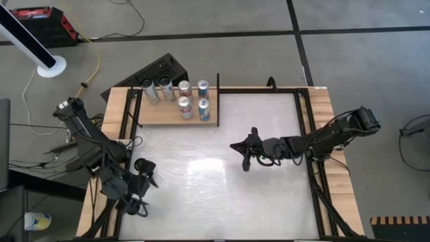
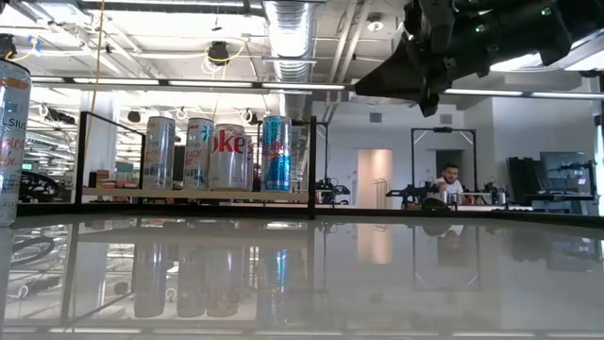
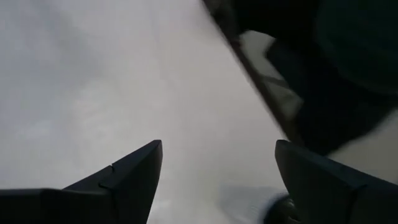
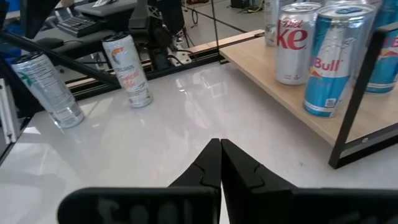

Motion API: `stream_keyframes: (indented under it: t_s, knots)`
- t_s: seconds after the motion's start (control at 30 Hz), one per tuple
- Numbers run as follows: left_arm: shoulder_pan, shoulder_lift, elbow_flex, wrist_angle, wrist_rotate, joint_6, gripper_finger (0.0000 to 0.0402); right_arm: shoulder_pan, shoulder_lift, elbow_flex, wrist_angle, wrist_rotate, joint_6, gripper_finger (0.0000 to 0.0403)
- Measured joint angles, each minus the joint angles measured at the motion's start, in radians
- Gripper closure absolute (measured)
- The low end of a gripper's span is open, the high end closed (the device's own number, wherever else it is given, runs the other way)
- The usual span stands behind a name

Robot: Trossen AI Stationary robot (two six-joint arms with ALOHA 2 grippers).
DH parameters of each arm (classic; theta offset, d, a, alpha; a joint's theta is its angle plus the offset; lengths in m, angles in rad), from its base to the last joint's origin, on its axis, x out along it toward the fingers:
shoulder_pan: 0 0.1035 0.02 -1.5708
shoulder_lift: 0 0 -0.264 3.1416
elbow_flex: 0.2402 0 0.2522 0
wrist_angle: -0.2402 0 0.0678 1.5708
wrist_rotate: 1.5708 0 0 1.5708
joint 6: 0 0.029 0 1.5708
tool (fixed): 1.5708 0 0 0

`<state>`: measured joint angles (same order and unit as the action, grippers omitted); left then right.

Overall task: Place canned beverage on shelf
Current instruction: Put the bottom white soda can on the shelf

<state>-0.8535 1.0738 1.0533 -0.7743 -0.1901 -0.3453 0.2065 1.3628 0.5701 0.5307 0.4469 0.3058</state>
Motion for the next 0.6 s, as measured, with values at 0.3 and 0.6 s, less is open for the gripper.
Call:
stream_keyframes:
  t_s: [0.3,0.6]
  knots:
    - [-0.113,0.015,-0.002,-0.04,0.076,-0.116,0.0104,0.01,0.0,0.0,0.001,0.0,0.0,0.0376]
    - [-0.224,0.06,-0.011,-0.075,0.011,-0.185,0.0104,0.009,0.0,0.0,0.005,0.002,0.0,0.0376]
